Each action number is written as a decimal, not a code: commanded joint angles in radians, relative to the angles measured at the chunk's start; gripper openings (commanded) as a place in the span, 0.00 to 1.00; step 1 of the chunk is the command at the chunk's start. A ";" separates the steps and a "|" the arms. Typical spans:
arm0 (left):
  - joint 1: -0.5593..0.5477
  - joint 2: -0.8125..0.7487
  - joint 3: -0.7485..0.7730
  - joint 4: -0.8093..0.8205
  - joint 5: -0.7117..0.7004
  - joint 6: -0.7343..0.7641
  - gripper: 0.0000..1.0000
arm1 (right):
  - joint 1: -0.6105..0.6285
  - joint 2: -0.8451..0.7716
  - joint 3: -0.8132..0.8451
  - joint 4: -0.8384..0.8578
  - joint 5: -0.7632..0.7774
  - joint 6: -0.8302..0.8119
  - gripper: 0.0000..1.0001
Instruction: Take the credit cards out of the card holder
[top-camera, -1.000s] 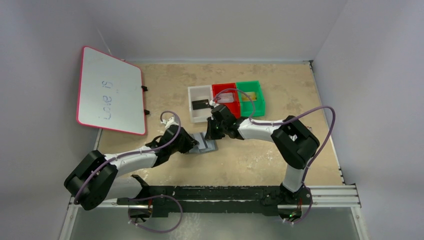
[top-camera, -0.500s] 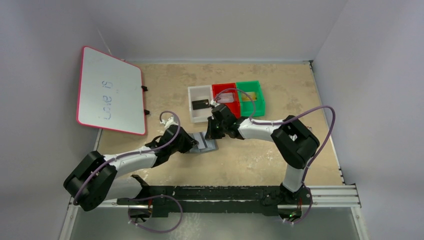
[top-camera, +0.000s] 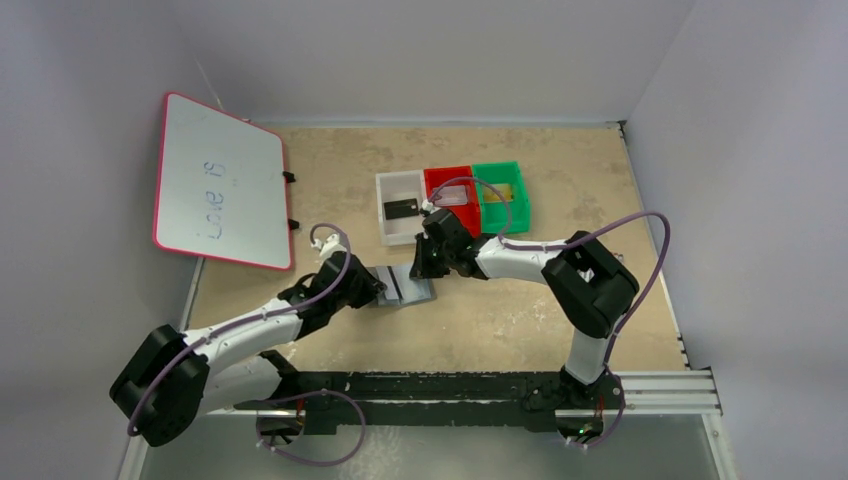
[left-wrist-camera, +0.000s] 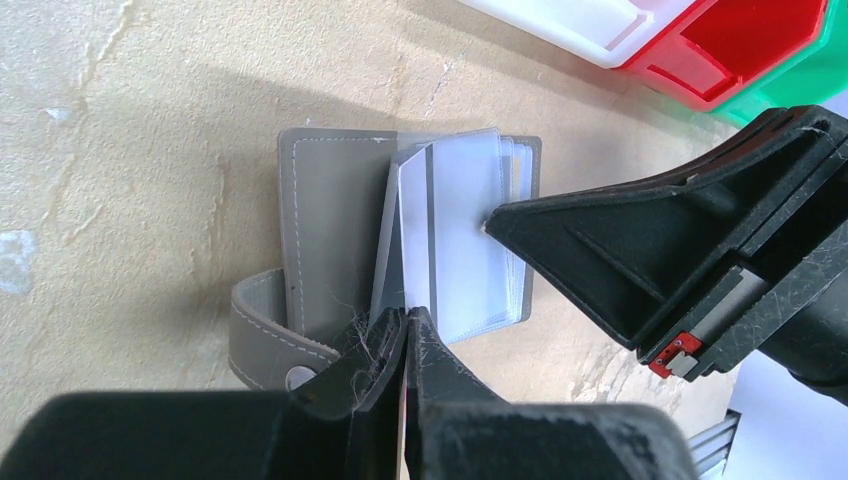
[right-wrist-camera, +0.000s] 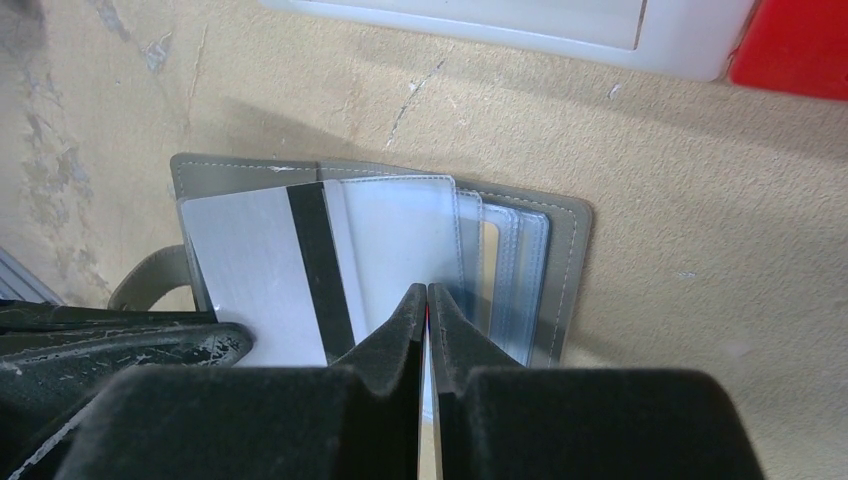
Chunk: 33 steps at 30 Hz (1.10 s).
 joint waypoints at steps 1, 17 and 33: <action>0.009 -0.029 0.057 -0.044 -0.025 0.065 0.00 | 0.003 -0.002 -0.010 -0.053 0.020 -0.006 0.06; 0.009 -0.070 0.194 -0.155 -0.028 0.170 0.00 | 0.002 -0.218 -0.006 -0.019 0.077 -0.016 0.27; 0.008 -0.235 0.123 0.060 0.028 0.179 0.00 | -0.262 -0.522 -0.452 0.589 -0.240 0.240 0.56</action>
